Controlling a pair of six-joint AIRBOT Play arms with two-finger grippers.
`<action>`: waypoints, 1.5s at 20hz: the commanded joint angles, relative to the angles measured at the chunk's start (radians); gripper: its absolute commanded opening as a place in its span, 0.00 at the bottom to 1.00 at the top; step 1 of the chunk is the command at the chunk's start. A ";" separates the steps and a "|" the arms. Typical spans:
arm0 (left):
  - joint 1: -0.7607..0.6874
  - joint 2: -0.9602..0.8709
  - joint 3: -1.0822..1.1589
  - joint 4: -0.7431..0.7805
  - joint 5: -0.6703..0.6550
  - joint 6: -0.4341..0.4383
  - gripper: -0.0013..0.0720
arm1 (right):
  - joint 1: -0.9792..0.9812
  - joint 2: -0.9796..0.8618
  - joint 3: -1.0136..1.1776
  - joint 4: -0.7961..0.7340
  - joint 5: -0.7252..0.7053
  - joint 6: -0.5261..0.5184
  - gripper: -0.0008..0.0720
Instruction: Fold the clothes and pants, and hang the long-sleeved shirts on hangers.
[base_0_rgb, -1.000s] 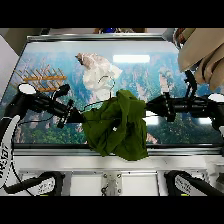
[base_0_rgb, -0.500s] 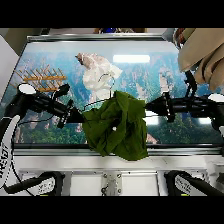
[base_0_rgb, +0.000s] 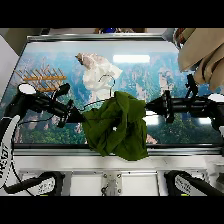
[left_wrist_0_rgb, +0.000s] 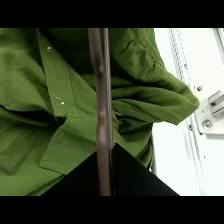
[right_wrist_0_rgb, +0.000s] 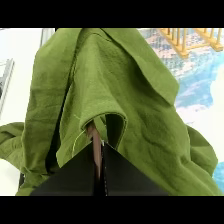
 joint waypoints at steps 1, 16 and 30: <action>0.000 0.002 0.000 0.009 0.039 -0.159 0.53 | 0.000 0.000 0.000 -0.002 0.007 -0.013 0.03; 0.180 0.039 0.291 0.061 0.091 -0.761 0.70 | -0.004 0.002 0.000 0.002 -0.008 0.050 0.02; 0.052 0.510 -0.187 0.284 0.388 -1.289 0.70 | -0.096 0.275 0.001 0.007 -0.144 0.348 0.02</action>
